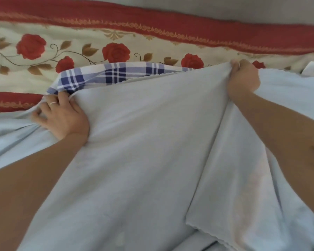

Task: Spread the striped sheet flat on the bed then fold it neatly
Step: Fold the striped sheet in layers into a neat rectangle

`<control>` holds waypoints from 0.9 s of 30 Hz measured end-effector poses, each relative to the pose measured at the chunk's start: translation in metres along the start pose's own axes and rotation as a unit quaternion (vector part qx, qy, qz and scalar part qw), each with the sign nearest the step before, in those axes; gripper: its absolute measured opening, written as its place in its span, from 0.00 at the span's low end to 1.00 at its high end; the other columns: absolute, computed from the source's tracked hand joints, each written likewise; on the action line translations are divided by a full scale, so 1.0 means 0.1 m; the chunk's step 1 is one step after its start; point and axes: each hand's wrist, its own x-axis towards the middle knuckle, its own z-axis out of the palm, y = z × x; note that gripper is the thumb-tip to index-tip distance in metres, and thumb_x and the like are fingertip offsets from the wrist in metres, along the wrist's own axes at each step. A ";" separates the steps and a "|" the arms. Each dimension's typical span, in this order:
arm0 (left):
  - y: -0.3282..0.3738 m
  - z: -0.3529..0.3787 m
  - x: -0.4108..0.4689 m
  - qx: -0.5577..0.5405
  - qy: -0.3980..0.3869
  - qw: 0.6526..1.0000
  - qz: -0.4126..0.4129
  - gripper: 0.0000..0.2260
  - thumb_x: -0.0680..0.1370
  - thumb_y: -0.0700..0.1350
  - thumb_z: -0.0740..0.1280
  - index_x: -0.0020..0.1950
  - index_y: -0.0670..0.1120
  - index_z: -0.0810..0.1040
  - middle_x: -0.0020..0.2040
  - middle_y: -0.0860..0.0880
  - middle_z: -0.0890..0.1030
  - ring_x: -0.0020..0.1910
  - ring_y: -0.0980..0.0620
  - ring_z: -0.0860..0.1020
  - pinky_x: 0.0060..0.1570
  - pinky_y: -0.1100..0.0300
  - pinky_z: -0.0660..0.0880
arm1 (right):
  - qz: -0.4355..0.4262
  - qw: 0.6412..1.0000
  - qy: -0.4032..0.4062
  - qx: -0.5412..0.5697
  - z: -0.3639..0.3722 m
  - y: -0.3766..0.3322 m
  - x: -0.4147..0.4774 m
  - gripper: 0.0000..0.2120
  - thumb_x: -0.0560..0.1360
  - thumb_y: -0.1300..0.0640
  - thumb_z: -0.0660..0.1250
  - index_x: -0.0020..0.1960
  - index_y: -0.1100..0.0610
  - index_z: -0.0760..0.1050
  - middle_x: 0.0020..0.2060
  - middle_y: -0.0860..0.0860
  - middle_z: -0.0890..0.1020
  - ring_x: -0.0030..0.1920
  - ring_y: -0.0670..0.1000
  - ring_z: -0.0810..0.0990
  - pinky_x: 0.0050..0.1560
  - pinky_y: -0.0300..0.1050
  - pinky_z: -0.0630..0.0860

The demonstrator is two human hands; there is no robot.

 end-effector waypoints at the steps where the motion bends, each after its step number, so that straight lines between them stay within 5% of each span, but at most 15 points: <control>1: 0.00 0.02 0.00 0.000 0.003 1.000 -0.001 0.17 0.80 0.48 0.48 0.61 0.42 0.69 0.62 0.35 0.71 0.61 0.37 0.67 0.65 0.38 0.57 | 0.001 1.000 -0.012 -0.004 -0.03 0.00 0.00 0.16 0.82 0.48 0.50 0.46 0.56 0.70 0.42 0.55 0.75 0.47 0.58 0.77 0.53 0.51 0.70; 3: 0.01 0.06 0.01 0.005 0.010 1.000 0.004 0.17 0.80 0.48 0.48 0.61 0.42 0.69 0.62 0.34 0.71 0.61 0.36 0.67 0.64 0.37 0.57 | 0.027 0.999 -0.040 0.002 -0.06 -0.06 0.00 0.14 0.81 0.48 0.53 0.48 0.55 0.72 0.44 0.54 0.77 0.50 0.58 0.77 0.56 0.50 0.67; 6: 0.01 0.03 0.03 -0.001 -0.009 1.000 -0.012 0.18 0.80 0.49 0.47 0.62 0.42 0.68 0.62 0.34 0.70 0.62 0.36 0.67 0.65 0.37 0.56 | 0.029 0.999 -0.018 0.008 0.03 -0.14 -0.24 0.14 0.79 0.51 0.59 0.63 0.54 0.68 0.60 0.53 0.73 0.62 0.56 0.72 0.61 0.52 0.62; 9: 0.08 -0.02 0.00 0.001 -0.013 1.000 -0.021 0.20 0.80 0.49 0.46 0.64 0.43 0.68 0.65 0.34 0.70 0.63 0.37 0.67 0.66 0.39 0.55 | -0.172 0.983 0.059 -0.007 0.08 -0.08 -1.07 0.24 0.75 0.48 0.63 0.68 0.55 0.66 0.66 0.55 0.70 0.69 0.56 0.66 0.70 0.54 0.55; 12: 0.12 -0.19 -0.04 -0.024 -0.054 0.998 -0.032 0.21 0.81 0.47 0.48 0.72 0.43 0.63 0.70 0.37 0.66 0.68 0.40 0.64 0.70 0.41 0.52 | -0.364 0.931 -0.017 0.030 0.03 0.32 -2.44 0.26 0.73 0.41 0.61 0.66 0.54 0.67 0.64 0.56 0.72 0.68 0.57 0.65 0.71 0.59 0.52; 14: 0.16 -0.40 -0.17 -0.070 -0.099 0.988 -0.099 0.24 0.81 0.46 0.52 0.77 0.44 0.54 0.76 0.42 0.57 0.75 0.43 0.55 0.72 0.43 0.43 | -0.392 0.916 -0.072 -0.030 -0.09 0.76 -3.16 0.32 0.70 0.35 0.59 0.67 0.54 0.66 0.65 0.57 0.72 0.68 0.59 0.64 0.70 0.62 0.50; 16: 0.21 -0.67 -0.53 -0.120 -0.134 0.981 -0.076 0.29 0.78 0.46 0.60 0.76 0.46 0.53 0.77 0.46 0.52 0.77 0.47 0.49 0.71 0.43 0.38 | -0.353 0.924 -0.116 -0.095 -0.29 1.22 -3.60 0.36 0.68 0.34 0.59 0.68 0.55 0.65 0.65 0.59 0.71 0.68 0.60 0.65 0.69 0.63 0.53; 20: 0.47 -0.94 -1.63 -0.101 -0.304 0.937 0.138 0.42 0.72 0.56 0.69 0.78 0.49 0.48 0.78 0.46 0.44 0.77 0.49 0.41 0.70 0.40 0.36 | -0.279 0.939 -0.113 -0.167 -0.69 1.84 -3.54 0.35 0.68 0.40 0.64 0.68 0.59 0.66 0.63 0.61 0.73 0.63 0.62 0.70 0.62 0.59 0.65; 22: 0.82 -0.93 -2.02 -0.069 -0.407 0.902 0.123 0.54 0.66 0.63 0.72 0.78 0.48 0.39 0.77 0.46 0.36 0.76 0.50 0.35 0.69 0.36 0.38 | -0.223 0.946 -0.130 -0.197 -0.94 1.99 -3.24 0.29 0.66 0.52 0.71 0.64 0.60 0.70 0.58 0.59 0.76 0.56 0.61 0.76 0.53 0.55 0.71; 24: 1.11 -0.96 -2.13 -0.071 -0.480 0.873 0.046 0.65 0.59 0.67 0.75 0.76 0.46 0.32 0.75 0.43 0.31 0.74 0.46 0.31 0.67 0.32 0.38 | -0.151 0.957 -0.176 -0.171 -1.11 2.03 -2.94 0.18 0.68 0.63 0.67 0.58 0.59 0.75 0.52 0.57 0.78 0.49 0.60 0.79 0.44 0.51 0.73; 27: 1.74 -1.00 -2.27 -0.112 -0.489 0.863 -0.061 0.69 0.55 0.67 0.77 0.75 0.41 0.31 0.74 0.38 0.31 0.74 0.39 0.32 0.68 0.35 0.37 | -0.027 0.965 -0.202 -0.166 -1.45 2.27 -2.33 0.11 0.74 0.60 0.61 0.54 0.56 0.77 0.48 0.54 0.81 0.50 0.58 0.81 0.44 0.47 0.74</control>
